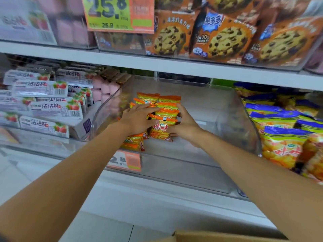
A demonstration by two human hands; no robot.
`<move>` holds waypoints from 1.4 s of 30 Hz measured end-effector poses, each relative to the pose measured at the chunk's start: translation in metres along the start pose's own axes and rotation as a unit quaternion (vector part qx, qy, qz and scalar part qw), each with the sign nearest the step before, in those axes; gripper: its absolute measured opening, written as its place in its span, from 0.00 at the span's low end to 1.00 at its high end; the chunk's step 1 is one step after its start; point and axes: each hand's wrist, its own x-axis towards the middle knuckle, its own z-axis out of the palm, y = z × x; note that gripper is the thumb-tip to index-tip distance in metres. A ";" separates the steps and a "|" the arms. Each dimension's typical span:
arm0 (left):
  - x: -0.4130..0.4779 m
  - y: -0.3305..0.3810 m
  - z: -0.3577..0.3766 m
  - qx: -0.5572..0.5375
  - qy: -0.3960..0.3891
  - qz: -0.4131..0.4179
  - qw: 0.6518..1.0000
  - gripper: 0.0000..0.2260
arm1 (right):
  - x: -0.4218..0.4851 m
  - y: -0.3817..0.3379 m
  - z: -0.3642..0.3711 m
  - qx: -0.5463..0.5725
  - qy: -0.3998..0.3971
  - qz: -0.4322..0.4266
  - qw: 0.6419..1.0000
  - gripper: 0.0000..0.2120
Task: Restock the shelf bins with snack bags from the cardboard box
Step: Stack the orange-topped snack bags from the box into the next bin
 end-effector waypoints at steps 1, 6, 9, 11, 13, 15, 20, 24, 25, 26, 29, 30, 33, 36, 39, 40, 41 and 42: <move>0.000 0.000 0.000 0.000 -0.003 -0.002 1.000 0.24 | -0.001 0.000 0.001 -0.011 0.001 0.000 1.000 0.43; -0.002 0.003 -0.004 -0.014 -0.015 -0.012 1.000 0.25 | -0.009 -0.006 0.000 -0.031 -0.002 0.017 0.999 0.45; -0.007 0.006 -0.015 -0.063 -0.013 -0.021 0.998 0.30 | -0.023 -0.018 -0.010 -0.026 -0.005 0.013 1.000 0.47; -0.015 0.011 -0.023 -0.109 0.017 -0.031 0.993 0.32 | -0.034 -0.026 -0.016 -0.028 0.013 0.021 0.999 0.45; -0.031 0.024 -0.027 -0.129 0.075 -0.042 0.988 0.29 | -0.052 -0.032 -0.019 -0.062 0.035 0.008 0.997 0.41; -0.055 0.045 -0.027 -0.146 0.134 -0.031 0.980 0.20 | -0.072 -0.033 -0.022 -0.144 0.077 -0.035 0.986 0.33; -0.128 0.114 -0.020 -0.220 0.144 0.009 0.965 0.05 | -0.140 -0.019 -0.037 -0.267 0.144 -0.207 0.930 0.11; -0.179 0.161 0.010 -0.223 0.068 0.012 0.972 0.05 | -0.208 0.016 -0.056 -0.309 0.142 -0.240 0.910 0.09; -0.191 0.169 0.022 -0.219 0.044 0.006 0.975 0.04 | -0.224 0.030 -0.061 -0.310 0.136 -0.218 0.915 0.08; -0.201 0.176 0.033 -0.212 0.020 0.000 0.977 0.04 | -0.240 0.046 -0.067 -0.312 0.127 -0.187 0.923 0.08; -0.227 0.190 0.083 -0.187 -0.068 -0.028 0.980 0.02 | -0.286 0.102 -0.083 -0.324 0.073 -0.081 0.940 0.07; -0.235 0.192 0.103 -0.182 -0.100 -0.037 0.977 0.03 | -0.301 0.122 -0.089 -0.333 0.049 -0.046 0.941 0.07; -0.251 0.192 0.166 -0.182 -0.182 -0.063 0.964 0.02 | -0.335 0.183 -0.104 -0.346 0.003 0.049 0.937 0.08; -0.259 0.184 0.222 -0.144 -0.241 -0.077 0.957 0.10 | -0.358 0.238 -0.115 -0.340 -0.015 0.126 0.932 0.07; -0.265 0.174 0.270 -0.137 -0.287 -0.076 0.945 0.15 | -0.369 0.279 -0.126 -0.321 -0.028 0.181 0.929 0.05; -0.267 0.175 0.282 -0.148 -0.297 -0.081 0.940 0.17 | -0.370 0.290 -0.128 -0.307 -0.024 0.192 0.932 0.05; -0.269 0.175 0.296 -0.163 -0.302 -0.090 0.935 0.17 | -0.371 0.300 -0.130 -0.289 -0.017 0.201 0.936 0.06; -0.272 0.179 0.305 -0.180 -0.309 -0.103 0.928 0.16 | -0.371 0.309 -0.131 -0.269 -0.011 0.209 0.940 0.07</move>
